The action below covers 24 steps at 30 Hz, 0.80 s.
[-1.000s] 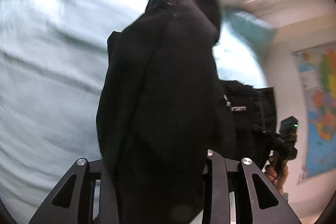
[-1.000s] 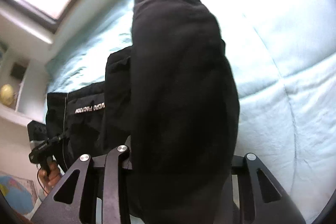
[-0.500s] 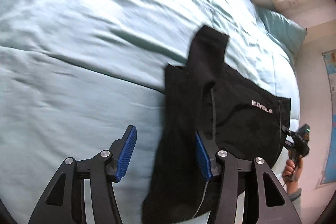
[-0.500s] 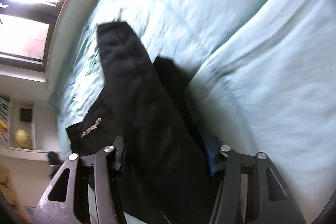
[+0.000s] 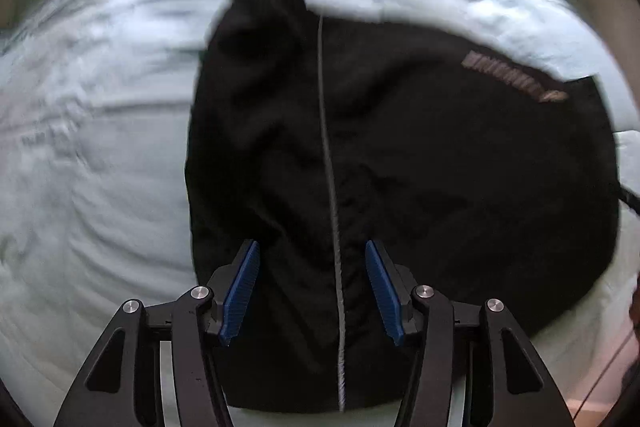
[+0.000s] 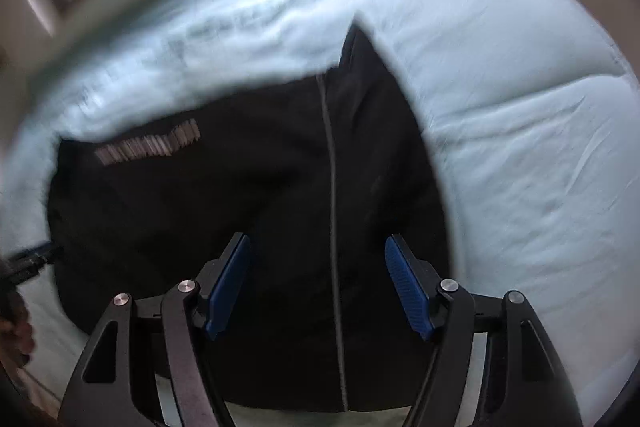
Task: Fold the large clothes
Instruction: 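Lower the folded jacket onto the bed and open both tools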
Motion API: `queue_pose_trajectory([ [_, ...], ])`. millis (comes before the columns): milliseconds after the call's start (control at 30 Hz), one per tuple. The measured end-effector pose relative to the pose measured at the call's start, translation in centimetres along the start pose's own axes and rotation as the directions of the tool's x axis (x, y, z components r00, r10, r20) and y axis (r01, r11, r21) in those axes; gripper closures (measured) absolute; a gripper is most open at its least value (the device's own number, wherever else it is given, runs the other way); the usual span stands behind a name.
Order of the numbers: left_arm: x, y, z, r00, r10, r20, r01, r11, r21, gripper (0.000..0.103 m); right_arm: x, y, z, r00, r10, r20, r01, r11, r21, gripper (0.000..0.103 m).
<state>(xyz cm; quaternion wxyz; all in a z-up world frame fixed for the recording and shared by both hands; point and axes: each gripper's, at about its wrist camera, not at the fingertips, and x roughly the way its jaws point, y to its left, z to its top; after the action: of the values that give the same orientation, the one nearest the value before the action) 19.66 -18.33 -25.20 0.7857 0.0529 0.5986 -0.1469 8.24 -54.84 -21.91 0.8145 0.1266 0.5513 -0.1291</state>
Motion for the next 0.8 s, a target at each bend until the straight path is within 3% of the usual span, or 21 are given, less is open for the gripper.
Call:
queue_pose_trajectory([
  [100, 0.9, 0.5, 0.3, 1.0, 0.006, -0.001, -0.006, 1.0, -0.009, 0.036, 1.9, -0.3, -1.0, 1.0, -0.012, -0.006, 0.012, 1.0, 0.023, 0.027],
  [300, -1.3, 1.7, -0.2, 1.0, -0.024, -0.012, 0.023, 0.999, -0.032, 0.035, 0.9, -1.2, -1.3, 0.999, 0.014, -0.03, -0.011, 0.993, 0.114, 0.022],
  [533, -9.2, 1.5, -1.7, 0.996, -0.019, 0.085, 0.013, 0.997, 0.072, 0.035, -6.8, 1.6, -3.4, 0.998, 0.034, 0.05, -0.041, 0.99, 0.133, 0.022],
  [700, -16.6, 1.2, -3.5, 0.98, -0.042, 0.196, 0.021, 0.994, 0.105, 0.035, -12.8, 4.6, -5.6, 0.994, 0.07, 0.088, -0.081, 0.987, 0.136, 0.022],
  [800, -19.8, 0.5, -4.6, 0.978, -0.02, 0.207, -0.01, 0.99, 0.142, 0.035, -16.7, 7.3, -6.8, 0.993, 0.031, 0.117, -0.046, 0.99, 0.13, 0.022],
])
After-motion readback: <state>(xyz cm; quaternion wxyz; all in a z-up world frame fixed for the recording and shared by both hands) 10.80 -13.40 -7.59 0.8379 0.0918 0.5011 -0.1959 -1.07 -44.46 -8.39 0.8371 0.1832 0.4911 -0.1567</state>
